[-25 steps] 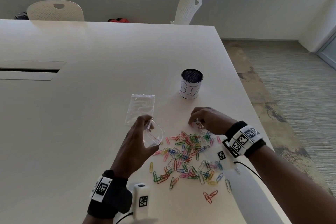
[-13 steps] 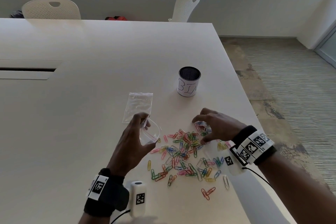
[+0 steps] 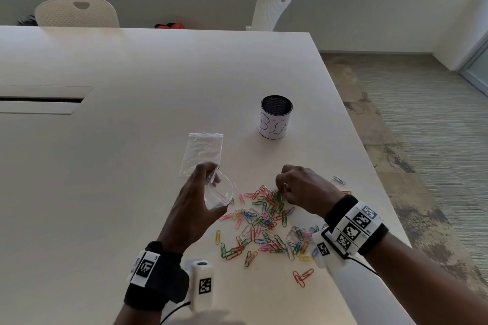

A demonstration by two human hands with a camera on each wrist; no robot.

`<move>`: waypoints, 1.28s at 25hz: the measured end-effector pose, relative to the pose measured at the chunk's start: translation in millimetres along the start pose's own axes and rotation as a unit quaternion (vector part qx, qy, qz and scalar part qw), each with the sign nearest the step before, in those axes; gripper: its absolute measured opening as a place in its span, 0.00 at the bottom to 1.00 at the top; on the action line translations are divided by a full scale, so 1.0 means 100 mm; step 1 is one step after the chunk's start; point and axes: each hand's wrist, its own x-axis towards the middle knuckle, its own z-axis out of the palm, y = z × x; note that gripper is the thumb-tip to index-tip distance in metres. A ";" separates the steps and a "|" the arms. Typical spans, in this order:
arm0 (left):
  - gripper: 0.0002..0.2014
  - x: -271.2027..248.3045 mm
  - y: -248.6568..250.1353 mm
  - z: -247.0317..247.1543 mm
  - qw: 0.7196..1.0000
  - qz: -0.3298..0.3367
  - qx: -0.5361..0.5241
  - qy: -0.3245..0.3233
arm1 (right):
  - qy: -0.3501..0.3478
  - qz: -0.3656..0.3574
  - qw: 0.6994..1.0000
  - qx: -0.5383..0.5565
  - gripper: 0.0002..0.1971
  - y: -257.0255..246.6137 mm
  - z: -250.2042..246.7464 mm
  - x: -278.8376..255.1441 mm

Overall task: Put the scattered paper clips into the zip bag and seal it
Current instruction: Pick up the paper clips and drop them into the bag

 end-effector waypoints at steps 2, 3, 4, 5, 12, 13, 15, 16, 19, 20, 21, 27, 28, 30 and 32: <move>0.38 -0.01 0.01 -0.01 1.000 0.004 0.000 0.001 | 0.015 0.006 1.000 -0.002 0.05 0.00 0.01 0.01; 0.38 -0.02 0.02 -0.02 1.000 0.004 -0.001 0.002 | 0.021 0.010 1.000 0.000 0.05 0.00 0.01 0.01; 0.38 -0.02 0.02 -0.02 1.000 0.003 -0.003 0.003 | 0.029 0.015 0.999 0.006 0.06 0.01 0.00 0.02; 0.38 -0.03 0.03 -0.02 1.000 0.002 -0.004 0.003 | 0.037 0.022 0.999 0.021 0.07 0.03 -0.02 0.03; 0.38 -0.06 0.05 -0.03 1.000 -0.002 -0.010 0.006 | 0.079 0.106 0.956 0.261 0.06 0.15 -0.20 0.00; 0.38 -0.06 0.05 -0.03 1.000 -0.003 -0.011 0.006 | 0.080 0.115 0.943 0.303 0.06 0.12 -0.24 -0.02; 0.38 -0.06 0.06 -0.03 1.000 -0.006 -0.011 0.005 | 0.082 0.119 0.910 0.388 0.05 0.01 -0.32 -0.05; 0.38 -0.06 0.06 -0.03 1.000 -0.006 -0.012 0.004 | 0.082 0.116 0.894 0.424 0.05 -0.06 -0.36 -0.06; 0.39 -0.05 0.08 -0.02 1.000 -0.006 -0.012 0.003 | 0.074 0.096 0.866 0.485 0.06 -0.37 -0.48 -0.06; 0.39 -0.05 0.08 -0.01 1.000 -0.005 -0.010 0.003 | 0.067 0.081 0.866 0.489 0.06 -0.48 -0.51 -0.05; 0.39 -0.05 0.08 -0.01 1.000 -0.006 -0.007 0.003 | 0.060 0.063 0.869 0.487 0.07 -0.60 -0.54 -0.04; 0.40 -0.07 0.08 -0.01 1.000 -0.028 -0.012 0.002 | 0.045 0.017 0.923 0.381 0.04 -1.06 -0.46 0.16; 0.40 -0.07 0.09 -0.01 0.999 -0.035 -0.019 0.001 | 0.043 0.015 0.932 0.359 0.05 -1.11 -0.41 0.20; 0.38 -0.08 0.10 -0.01 0.999 -0.040 -0.031 0.001 | 0.047 0.014 0.943 0.329 0.06 -1.19 -0.33 0.27; 0.36 -0.09 0.11 -0.01 0.998 -0.044 -0.039 0.004 | 0.048 0.008 0.948 0.315 0.07 -1.24 -0.29 0.31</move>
